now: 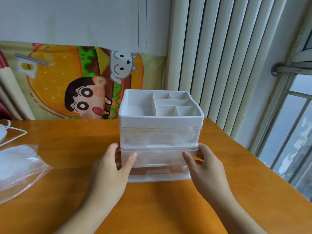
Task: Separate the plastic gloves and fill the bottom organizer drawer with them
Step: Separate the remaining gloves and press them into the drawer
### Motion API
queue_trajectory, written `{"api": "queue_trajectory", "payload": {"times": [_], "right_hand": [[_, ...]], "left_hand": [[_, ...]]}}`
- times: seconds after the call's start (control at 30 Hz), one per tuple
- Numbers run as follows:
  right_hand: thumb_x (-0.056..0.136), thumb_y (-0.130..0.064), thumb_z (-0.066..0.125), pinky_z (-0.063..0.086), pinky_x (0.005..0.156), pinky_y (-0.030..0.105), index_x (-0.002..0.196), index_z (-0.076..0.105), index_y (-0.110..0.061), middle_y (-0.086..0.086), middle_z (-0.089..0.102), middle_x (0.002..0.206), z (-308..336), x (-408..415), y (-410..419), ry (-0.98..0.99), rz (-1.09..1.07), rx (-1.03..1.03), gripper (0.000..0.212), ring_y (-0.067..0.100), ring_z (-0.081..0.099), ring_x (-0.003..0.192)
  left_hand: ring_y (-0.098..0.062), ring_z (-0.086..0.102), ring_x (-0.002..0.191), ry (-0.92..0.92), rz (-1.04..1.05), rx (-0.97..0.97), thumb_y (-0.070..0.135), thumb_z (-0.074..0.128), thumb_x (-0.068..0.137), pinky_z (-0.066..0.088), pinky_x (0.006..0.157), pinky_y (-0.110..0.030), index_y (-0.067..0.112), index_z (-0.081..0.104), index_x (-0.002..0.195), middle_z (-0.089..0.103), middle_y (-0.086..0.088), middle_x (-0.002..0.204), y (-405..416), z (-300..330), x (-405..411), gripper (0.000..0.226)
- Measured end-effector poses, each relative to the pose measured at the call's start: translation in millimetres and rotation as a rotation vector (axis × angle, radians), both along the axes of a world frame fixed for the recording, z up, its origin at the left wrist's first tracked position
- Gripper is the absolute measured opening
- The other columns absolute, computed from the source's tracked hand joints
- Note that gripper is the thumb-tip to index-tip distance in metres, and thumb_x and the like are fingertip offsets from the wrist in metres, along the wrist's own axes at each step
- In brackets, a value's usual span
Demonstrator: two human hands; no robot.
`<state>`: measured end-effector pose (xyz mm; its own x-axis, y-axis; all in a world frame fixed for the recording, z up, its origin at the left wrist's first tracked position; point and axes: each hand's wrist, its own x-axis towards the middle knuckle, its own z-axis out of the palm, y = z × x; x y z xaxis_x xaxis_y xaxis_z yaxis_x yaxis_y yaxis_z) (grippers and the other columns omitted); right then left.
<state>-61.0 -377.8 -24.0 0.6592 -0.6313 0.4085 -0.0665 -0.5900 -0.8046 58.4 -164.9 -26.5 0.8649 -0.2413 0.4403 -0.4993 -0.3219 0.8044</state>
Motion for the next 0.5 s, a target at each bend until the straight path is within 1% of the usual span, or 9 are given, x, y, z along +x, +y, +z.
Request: {"api": "queue_trajectory", "payload": {"times": [0.1, 0.2, 0.27, 0.33, 0.37, 0.43, 0.47, 0.5], "right_hand": [[0.099, -0.041, 0.068, 0.056, 0.079, 0.018, 0.120, 0.062, -0.034, -0.022, 0.071, 0.108, -0.6, -0.5, -3.9, -0.013, -0.031, 0.015, 0.022, -0.002, 0.067, 0.102], [0.099, -0.040, 0.068, 0.054, 0.069, 0.012, 0.119, 0.062, -0.033, -0.021, 0.070, 0.107, -0.4, -1.6, -4.6, -0.007, -0.041, 0.033, 0.022, -0.005, 0.066, 0.098], [0.099, -0.040, 0.069, 0.054, 0.067, 0.012, 0.118, 0.061, -0.033, -0.021, 0.069, 0.107, -0.8, -0.3, -3.3, 0.010, -0.048, 0.038, 0.022, -0.005, 0.065, 0.098], [0.097, -0.042, 0.071, 0.053, 0.071, 0.017, 0.112, 0.058, -0.031, -0.018, 0.066, 0.106, 0.4, -1.2, -1.0, 0.030, -0.102, 0.017, 0.023, -0.001, 0.064, 0.096], [0.096, -0.043, 0.073, 0.051, 0.071, 0.020, 0.106, 0.055, -0.029, -0.013, 0.064, 0.103, 1.8, -3.8, 1.0, 0.038, -0.149, -0.001, 0.025, 0.002, 0.063, 0.093], [0.095, -0.038, 0.075, 0.049, 0.064, 0.027, 0.093, 0.052, -0.024, -0.003, 0.063, 0.089, 4.8, -12.7, 8.9, 0.067, -0.207, 0.007, 0.027, 0.008, 0.061, 0.078], [0.096, -0.034, 0.073, 0.050, 0.060, 0.031, 0.088, 0.053, -0.019, 0.000, 0.065, 0.081, 5.6, -16.6, 15.5, 0.109, -0.196, 0.038, 0.027, 0.011, 0.062, 0.070], [0.096, -0.030, 0.072, 0.055, 0.060, 0.036, 0.086, 0.055, -0.013, 0.002, 0.069, 0.075, 4.5, -18.6, 23.3, 0.161, -0.156, 0.106, 0.026, 0.013, 0.066, 0.064]], "left_hand": [[-0.008, 0.067, 0.098, 0.007, 0.036, -0.017, 0.045, 0.070, 0.090, 0.053, 0.069, -0.015, 0.033, 0.058, 0.117, 0.066, 0.021, 0.107, -1.7, 1.6, -1.6, 0.032], [-0.001, 0.063, 0.092, 0.019, 0.023, -0.017, 0.047, 0.071, 0.089, 0.049, 0.067, -0.013, 0.037, 0.055, 0.117, 0.061, 0.026, 0.104, -0.9, 2.5, -3.2, 0.034], [0.001, 0.061, 0.093, 0.035, 0.000, -0.014, 0.049, 0.070, 0.088, 0.050, 0.067, -0.013, 0.038, 0.054, 0.117, 0.061, 0.028, 0.105, 0.8, 3.4, -3.0, 0.035], [-0.004, 0.064, 0.098, 0.071, -0.020, 0.000, 0.049, 0.072, 0.088, 0.055, 0.070, -0.018, 0.037, 0.057, 0.120, 0.064, 0.024, 0.109, 2.7, 5.0, -1.4, 0.037], [-0.006, 0.066, 0.101, 0.090, -0.028, 0.011, 0.048, 0.073, 0.088, 0.056, 0.071, -0.020, 0.035, 0.058, 0.122, 0.066, 0.022, 0.111, 3.5, 5.7, -0.4, 0.039], [-0.009, 0.065, 0.104, 0.110, -0.036, 0.039, 0.044, 0.077, 0.087, 0.053, 0.070, -0.018, 0.035, 0.058, 0.124, 0.066, 0.019, 0.115, 3.9, 7.5, -0.3, 0.043], [-0.010, 0.064, 0.104, 0.109, -0.029, 0.046, 0.041, 0.078, 0.087, 0.051, 0.070, -0.017, 0.035, 0.057, 0.123, 0.066, 0.017, 0.116, 3.8, 7.8, -0.5, 0.043], [-0.012, 0.066, 0.105, 0.104, -0.018, 0.045, 0.039, 0.079, 0.087, 0.052, 0.070, -0.018, 0.034, 0.057, 0.122, 0.067, 0.015, 0.117, 3.4, 7.0, -0.7, 0.042]]}}
